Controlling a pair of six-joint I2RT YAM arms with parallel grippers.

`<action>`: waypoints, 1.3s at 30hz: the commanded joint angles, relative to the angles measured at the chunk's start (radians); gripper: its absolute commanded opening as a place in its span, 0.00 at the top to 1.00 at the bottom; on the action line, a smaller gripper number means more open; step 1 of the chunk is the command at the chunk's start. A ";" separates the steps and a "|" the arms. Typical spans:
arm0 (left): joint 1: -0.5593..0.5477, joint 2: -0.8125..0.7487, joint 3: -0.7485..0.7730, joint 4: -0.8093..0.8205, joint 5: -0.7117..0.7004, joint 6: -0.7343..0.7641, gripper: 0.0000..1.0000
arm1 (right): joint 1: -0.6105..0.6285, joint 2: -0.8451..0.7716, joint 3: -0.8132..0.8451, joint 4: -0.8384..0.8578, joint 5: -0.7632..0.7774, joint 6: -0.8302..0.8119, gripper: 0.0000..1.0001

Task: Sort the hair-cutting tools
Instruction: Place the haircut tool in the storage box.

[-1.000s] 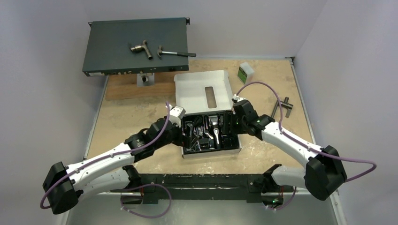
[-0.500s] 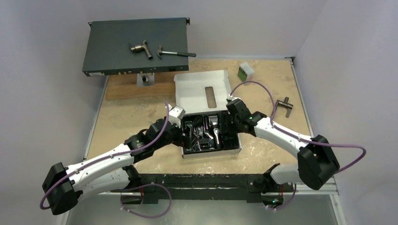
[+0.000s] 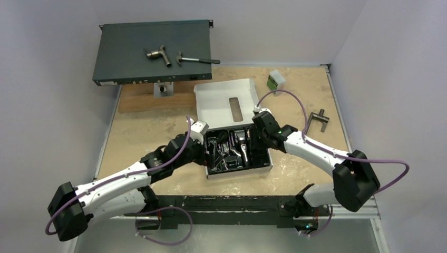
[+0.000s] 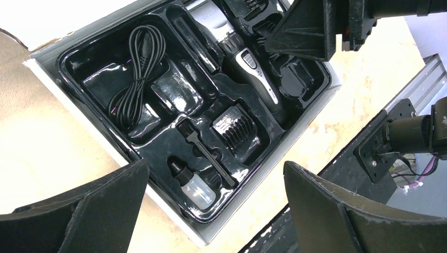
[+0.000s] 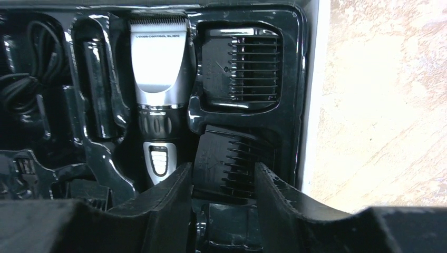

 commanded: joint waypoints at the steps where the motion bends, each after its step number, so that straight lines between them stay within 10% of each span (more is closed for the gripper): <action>1: 0.000 0.004 -0.002 0.046 0.013 -0.017 0.00 | -0.001 -0.012 0.016 -0.020 0.072 -0.013 0.64; 13: -0.001 0.014 -0.001 0.052 0.022 -0.025 0.00 | 0.009 -0.094 0.009 -0.024 0.112 -0.022 1.00; 39: 0.000 0.029 -0.005 0.064 0.036 -0.044 0.00 | 0.164 -0.296 -0.048 0.048 0.416 -0.018 1.00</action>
